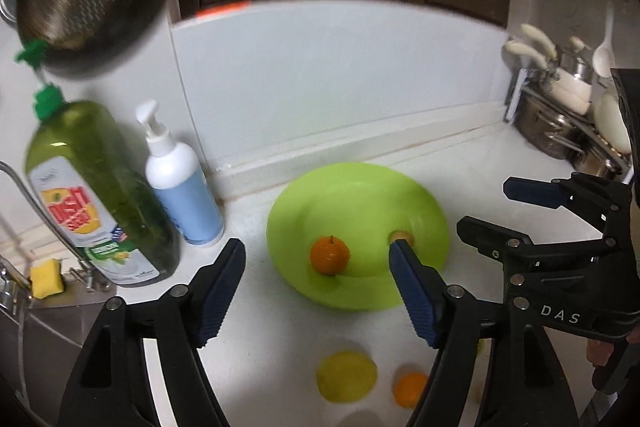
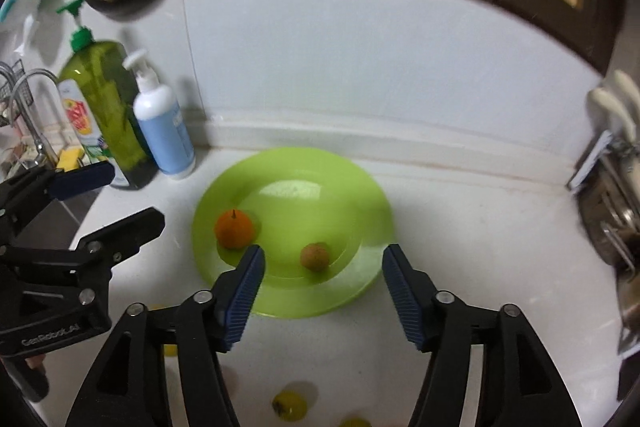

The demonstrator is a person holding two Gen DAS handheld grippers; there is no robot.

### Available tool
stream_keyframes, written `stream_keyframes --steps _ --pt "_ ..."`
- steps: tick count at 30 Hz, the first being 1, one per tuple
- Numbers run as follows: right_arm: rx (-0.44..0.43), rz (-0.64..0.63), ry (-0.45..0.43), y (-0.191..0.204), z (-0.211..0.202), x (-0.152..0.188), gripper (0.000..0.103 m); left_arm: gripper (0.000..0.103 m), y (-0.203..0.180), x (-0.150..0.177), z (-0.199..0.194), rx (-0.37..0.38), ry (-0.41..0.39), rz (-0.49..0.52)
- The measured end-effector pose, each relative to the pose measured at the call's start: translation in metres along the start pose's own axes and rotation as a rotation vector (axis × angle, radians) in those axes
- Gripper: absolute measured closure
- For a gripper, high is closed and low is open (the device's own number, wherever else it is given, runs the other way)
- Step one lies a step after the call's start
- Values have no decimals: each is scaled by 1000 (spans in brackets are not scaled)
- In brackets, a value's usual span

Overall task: Organize fruits
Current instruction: 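Open both grippers to set the tangerine and kiwi on the plate, then move both grippers back toward the remaining fruits on the counter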

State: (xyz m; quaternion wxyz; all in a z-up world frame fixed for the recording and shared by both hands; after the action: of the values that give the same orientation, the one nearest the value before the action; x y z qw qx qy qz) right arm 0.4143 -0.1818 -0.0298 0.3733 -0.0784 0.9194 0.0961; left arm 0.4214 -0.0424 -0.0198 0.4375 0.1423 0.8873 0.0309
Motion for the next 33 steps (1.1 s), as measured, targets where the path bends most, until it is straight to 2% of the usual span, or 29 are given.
stream_keyframes --steps 6,11,18,27,33 --pt "7 6 -79 11 -47 15 31 21 -4 10 -42 15 -54 -8" --pt "12 8 -113 24 -74 32 29 20 -7 27 -67 35 -53 -22" --pt "57 45 -157 22 -111 64 25 16 -20 53 -96 42 -82 15" --pt "100 86 -170 15 -136 114 25 16 -56 89 -114 116 -111 118" --pt "130 117 -144 10 -141 150 25 17 -81 107 -114 162 -152 206"
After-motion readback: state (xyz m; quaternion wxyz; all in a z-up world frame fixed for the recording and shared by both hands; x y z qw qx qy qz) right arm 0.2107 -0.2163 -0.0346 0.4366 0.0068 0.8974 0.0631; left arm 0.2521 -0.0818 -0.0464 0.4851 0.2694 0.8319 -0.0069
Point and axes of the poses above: each gripper's, at about its wrist camera, not at the fingertips, and z roughly the way its jaws point, y to its left, x to its underside, the point moved 6 cm from there along z, roughly the way its jaws point, and after that the axes turned 13 degrees about -x, right-handed, at the moved point
